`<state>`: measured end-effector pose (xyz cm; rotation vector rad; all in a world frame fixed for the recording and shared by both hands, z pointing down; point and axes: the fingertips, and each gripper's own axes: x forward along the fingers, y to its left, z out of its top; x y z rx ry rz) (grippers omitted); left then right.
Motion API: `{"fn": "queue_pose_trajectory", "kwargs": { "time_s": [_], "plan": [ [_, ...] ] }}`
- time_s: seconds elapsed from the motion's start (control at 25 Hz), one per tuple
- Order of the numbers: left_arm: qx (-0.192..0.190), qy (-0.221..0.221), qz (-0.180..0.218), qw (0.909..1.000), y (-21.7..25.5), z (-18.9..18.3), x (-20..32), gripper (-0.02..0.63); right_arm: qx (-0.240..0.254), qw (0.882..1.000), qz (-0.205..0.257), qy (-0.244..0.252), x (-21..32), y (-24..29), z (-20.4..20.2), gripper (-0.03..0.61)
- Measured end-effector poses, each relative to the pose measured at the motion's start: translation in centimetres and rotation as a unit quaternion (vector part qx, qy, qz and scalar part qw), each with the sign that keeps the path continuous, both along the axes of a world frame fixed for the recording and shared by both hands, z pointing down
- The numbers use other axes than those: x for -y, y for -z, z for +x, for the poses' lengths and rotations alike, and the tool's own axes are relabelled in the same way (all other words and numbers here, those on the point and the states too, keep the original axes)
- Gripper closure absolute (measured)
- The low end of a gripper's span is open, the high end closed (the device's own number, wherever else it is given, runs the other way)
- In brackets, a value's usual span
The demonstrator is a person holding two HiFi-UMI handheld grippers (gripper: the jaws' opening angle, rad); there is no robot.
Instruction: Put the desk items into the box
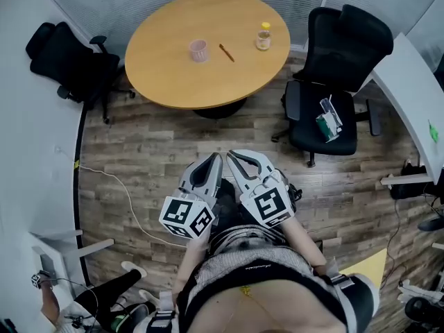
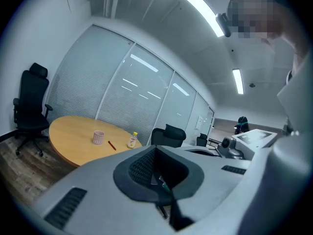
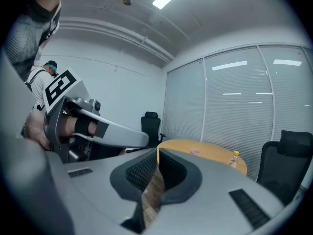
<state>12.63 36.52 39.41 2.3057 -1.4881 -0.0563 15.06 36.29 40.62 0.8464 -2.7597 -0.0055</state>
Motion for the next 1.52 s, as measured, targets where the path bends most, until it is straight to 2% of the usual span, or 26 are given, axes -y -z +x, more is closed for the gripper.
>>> {"fn": "queue_pose_trajectory", "kwargs": {
  "time_s": [0.28,0.72,1.12,1.36,1.52],
  "plan": [
    [-0.015,-0.017,0.008,0.9997,0.2,-2.5,4.1,0.612,-0.001,1.0,0.01,-0.019,4.4,0.5,-2.7,0.551],
    [-0.014,-0.033,0.022,0.9991,0.8,-7.6,11.6,0.613,-0.006,1.0,0.013,-0.028,11.6,1.0,-7.9,0.551],
    [-0.018,-0.053,0.014,0.9983,0.2,-10.3,14.3,0.612,-0.008,0.999,0.002,-0.042,14.2,0.1,-10.8,0.551],
    [-0.02,-0.054,0.015,0.9982,-0.2,-12.2,14.9,0.613,-0.018,0.999,0.013,-0.036,15.0,-0.3,-12.7,0.551],
    [-0.018,-0.056,0.011,0.9982,-0.5,-13.5,15.2,0.613,-0.008,0.999,0.005,-0.048,15.7,-0.4,-13.8,0.551]
  ]
}}
